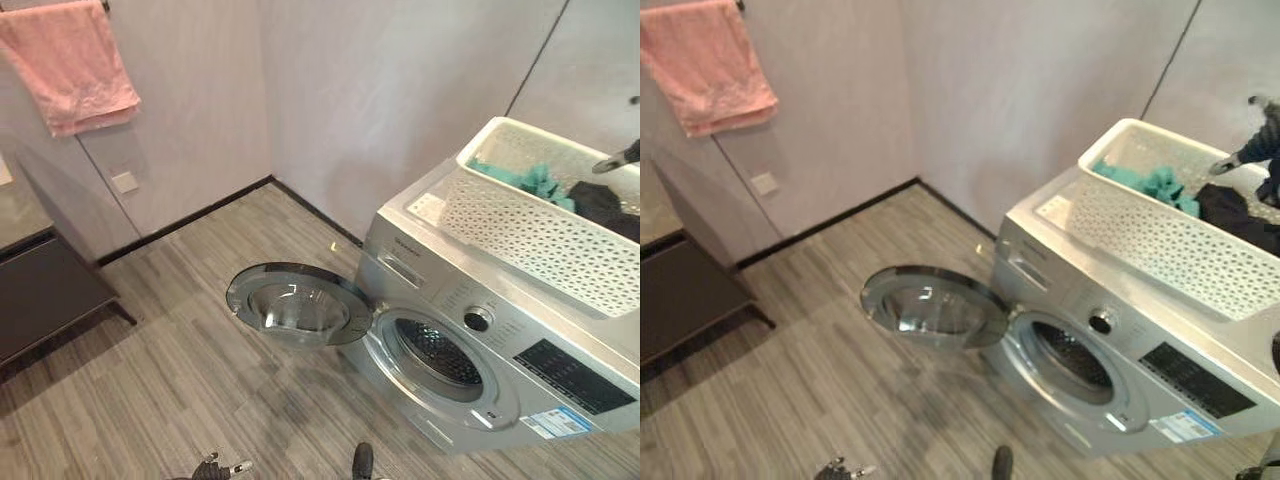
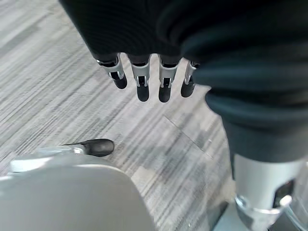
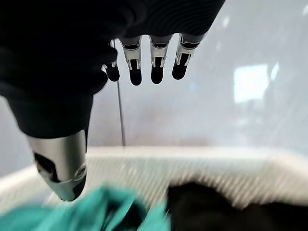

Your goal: Grab the laundry basket,head to the washer,open it,put in the laundry and shut it.

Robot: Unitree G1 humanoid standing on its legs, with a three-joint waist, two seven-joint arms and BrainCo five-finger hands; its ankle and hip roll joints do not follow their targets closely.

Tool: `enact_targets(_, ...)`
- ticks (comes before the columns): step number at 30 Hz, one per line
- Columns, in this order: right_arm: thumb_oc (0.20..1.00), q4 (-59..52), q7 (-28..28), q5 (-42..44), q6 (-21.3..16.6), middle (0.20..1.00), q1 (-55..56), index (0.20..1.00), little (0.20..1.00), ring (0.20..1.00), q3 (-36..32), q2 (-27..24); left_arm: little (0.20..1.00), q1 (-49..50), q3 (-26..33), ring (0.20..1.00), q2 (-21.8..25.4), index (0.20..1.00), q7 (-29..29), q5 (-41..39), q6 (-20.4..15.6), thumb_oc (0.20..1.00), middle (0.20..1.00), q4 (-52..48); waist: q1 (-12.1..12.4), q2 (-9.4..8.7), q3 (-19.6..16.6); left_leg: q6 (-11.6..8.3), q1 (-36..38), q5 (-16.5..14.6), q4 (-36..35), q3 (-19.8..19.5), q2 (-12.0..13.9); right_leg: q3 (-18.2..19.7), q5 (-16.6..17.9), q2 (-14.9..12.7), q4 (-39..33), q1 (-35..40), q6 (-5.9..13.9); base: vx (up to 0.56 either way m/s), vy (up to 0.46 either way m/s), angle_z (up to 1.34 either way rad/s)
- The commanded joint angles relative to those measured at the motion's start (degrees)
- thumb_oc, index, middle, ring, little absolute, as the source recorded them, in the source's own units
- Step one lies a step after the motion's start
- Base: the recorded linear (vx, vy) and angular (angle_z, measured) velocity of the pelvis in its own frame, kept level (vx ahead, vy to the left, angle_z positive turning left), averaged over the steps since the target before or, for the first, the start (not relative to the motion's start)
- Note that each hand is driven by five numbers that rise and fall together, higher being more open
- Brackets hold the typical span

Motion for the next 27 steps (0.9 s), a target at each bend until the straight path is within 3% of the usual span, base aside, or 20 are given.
enact_targets(1, 1.0, 4.19, -0.59, 2.08, -0.51, 1.0, -9.69, 1.0, 1.0, 1.0, 2.24, -0.53, 1.0, -3.15, -0.6, 1.0, 2.62, 1.0, 0.16, -3.57, -1.46, 1.0, 1.0, 1.47, 0.07, -4.19, 3.43, -1.3, -2.72, 1.07, 1.86, 0.45, 2.79, -1.59, -10.47, -2.84, 0.57, 5.68, 3.2, 0.05, -0.036, 0.08)
enact_targets(16, 1.0, 3.04, 2.69, 2.91, 0.76, 1.0, -4.34, 1.0, 1.0, 1.0, 2.13, -2.59, 1.0, -4.14, -0.9, 1.0, 2.73, 1.0, -0.15, -5.83, -1.48, 1.0, 1.0, 0.27, -0.3, -4.62, 5.91, -2.41, -5.58, 4.36, 1.38, -0.55, 4.4, -2.87, -11.6, -1.31, 1.18, 3.48, 2.03, 0.04, -0.027, 0.07)
enact_targets(27, 1.0, 11.34, 2.65, 3.57, 0.99, 1.0, -2.75, 1.0, 1.0, 1.0, -0.2, 3.92, 1.0, -4.2, -1.09, 1.0, 3.7, 1.0, 0.9, -10.43, -2.86, 1.0, 1.0, -5.99, 1.91, -3.85, 8.07, -3.3, -7.53, 7.91, 0.79, -1.76, 5.05, -4.53, -11.48, -0.74, 0.81, 2.05, 1.92, 0.03, -0.02, 0.03)
